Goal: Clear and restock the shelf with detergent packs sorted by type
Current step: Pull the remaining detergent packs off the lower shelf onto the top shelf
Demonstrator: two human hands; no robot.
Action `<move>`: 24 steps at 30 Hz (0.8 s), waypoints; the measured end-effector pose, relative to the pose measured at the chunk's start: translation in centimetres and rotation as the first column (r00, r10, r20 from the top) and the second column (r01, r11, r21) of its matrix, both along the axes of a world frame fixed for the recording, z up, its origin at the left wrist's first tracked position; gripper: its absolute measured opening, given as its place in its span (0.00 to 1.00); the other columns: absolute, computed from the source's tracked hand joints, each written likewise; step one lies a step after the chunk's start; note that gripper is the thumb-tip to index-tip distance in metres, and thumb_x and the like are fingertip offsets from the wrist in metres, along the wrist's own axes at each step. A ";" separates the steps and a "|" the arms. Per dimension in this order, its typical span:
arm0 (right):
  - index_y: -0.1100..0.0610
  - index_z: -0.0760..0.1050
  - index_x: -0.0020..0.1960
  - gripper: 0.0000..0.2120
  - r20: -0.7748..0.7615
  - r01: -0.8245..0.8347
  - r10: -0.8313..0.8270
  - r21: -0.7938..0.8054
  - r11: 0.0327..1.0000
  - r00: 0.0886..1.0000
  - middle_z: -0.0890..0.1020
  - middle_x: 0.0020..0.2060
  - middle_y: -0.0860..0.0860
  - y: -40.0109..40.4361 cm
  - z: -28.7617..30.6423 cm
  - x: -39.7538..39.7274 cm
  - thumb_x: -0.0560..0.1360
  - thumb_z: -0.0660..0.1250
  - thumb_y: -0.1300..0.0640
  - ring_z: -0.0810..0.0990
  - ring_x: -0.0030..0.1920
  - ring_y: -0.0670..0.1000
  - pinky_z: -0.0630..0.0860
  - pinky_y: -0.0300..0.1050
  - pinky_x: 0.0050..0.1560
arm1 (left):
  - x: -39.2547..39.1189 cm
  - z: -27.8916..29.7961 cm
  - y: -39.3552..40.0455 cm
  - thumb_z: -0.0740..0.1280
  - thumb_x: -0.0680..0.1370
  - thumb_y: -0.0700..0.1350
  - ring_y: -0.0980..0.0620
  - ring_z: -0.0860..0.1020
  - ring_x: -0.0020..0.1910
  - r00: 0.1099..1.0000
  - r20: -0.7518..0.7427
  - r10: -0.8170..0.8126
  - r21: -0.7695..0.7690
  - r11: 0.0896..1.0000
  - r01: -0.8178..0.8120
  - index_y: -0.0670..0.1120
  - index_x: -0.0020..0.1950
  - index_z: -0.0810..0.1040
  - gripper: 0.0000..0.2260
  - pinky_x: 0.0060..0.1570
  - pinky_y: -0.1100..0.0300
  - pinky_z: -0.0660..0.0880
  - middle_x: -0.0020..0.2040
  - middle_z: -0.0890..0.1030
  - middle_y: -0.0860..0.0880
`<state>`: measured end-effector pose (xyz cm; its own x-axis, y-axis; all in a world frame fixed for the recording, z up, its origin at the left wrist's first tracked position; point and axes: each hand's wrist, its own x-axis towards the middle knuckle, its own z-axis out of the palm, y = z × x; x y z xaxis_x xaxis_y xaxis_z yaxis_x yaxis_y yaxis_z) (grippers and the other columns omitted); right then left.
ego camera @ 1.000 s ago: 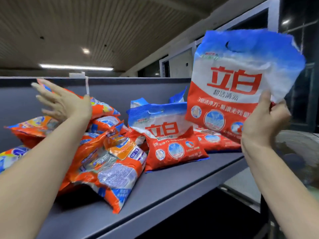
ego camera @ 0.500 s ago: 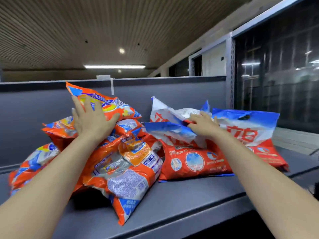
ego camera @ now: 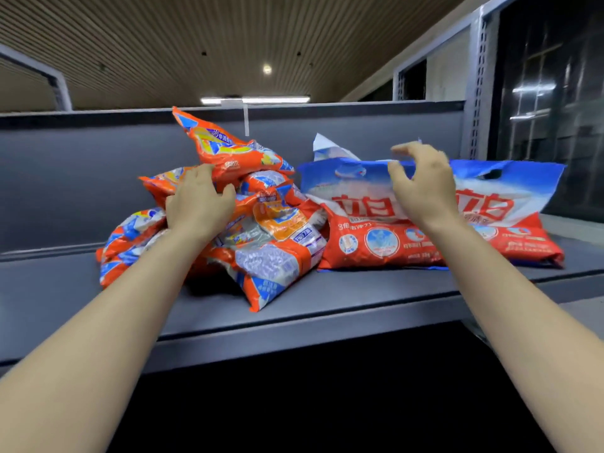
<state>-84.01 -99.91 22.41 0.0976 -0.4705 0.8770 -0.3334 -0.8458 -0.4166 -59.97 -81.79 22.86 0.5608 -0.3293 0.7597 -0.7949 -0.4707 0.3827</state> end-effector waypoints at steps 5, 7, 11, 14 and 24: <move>0.55 0.76 0.60 0.18 -0.147 -0.091 0.084 -0.045 0.995 0.986 0.80 0.57 0.53 4.2 -1.8 -0.3 0.73 0.58 0.51 0.74 0.61 0.56 0.64 0.54 0.67 | -2.3 -1.5 3.8 0.60 0.77 0.50 0.36 0.72 0.60 0.991 0.000 0.137 0.086 0.987 -0.137 0.46 0.63 0.73 0.17 0.58 0.45 0.66 0.60 0.78 0.42; 0.52 0.76 0.60 0.16 -0.214 -0.004 -0.011 -0.070 0.998 0.977 0.79 0.58 0.51 5.4 -2.5 -0.1 0.75 0.60 0.50 0.72 0.63 0.55 0.56 0.58 0.72 | -3.0 -2.0 5.5 0.60 0.77 0.50 0.37 0.73 0.61 0.986 0.002 0.165 0.122 0.979 -0.164 0.46 0.62 0.74 0.16 0.59 0.47 0.66 0.61 0.78 0.43; 0.54 0.76 0.59 0.16 -0.236 -0.141 0.130 -0.030 0.990 0.963 0.79 0.56 0.54 7.9 -3.9 0.0 0.75 0.61 0.50 0.74 0.60 0.57 0.66 0.57 0.65 | -4.3 -3.2 9.6 0.60 0.77 0.51 0.39 0.75 0.57 0.978 -0.043 0.204 0.168 0.966 -0.195 0.47 0.56 0.77 0.13 0.55 0.50 0.70 0.57 0.80 0.45; 0.55 0.76 0.59 0.13 -0.282 -0.265 0.257 0.009 0.964 0.924 0.79 0.56 0.54 10.1 -5.5 0.6 0.76 0.64 0.53 0.75 0.58 0.57 0.70 0.54 0.60 | -5.1 -4.3 13.0 0.60 0.76 0.51 0.41 0.76 0.52 0.978 -0.072 0.195 0.085 0.978 -0.189 0.47 0.51 0.78 0.11 0.52 0.50 0.74 0.51 0.82 0.47; 0.52 0.74 0.62 0.15 -0.397 -0.399 0.424 0.148 0.905 0.814 0.78 0.60 0.50 19.7 -9.4 3.8 0.76 0.64 0.51 0.74 0.61 0.54 0.70 0.50 0.58 | -4.7 -8.1 23.8 0.61 0.77 0.51 0.44 0.78 0.51 0.965 -0.070 0.251 0.055 0.967 -0.248 0.48 0.50 0.78 0.09 0.50 0.51 0.74 0.49 0.82 0.50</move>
<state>-80.22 -80.22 13.00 0.6371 -0.3515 0.6859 -0.1102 -0.9223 -0.3703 -64.71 -57.95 14.72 0.6846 -0.2047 0.6996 -0.6198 -0.6686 0.4109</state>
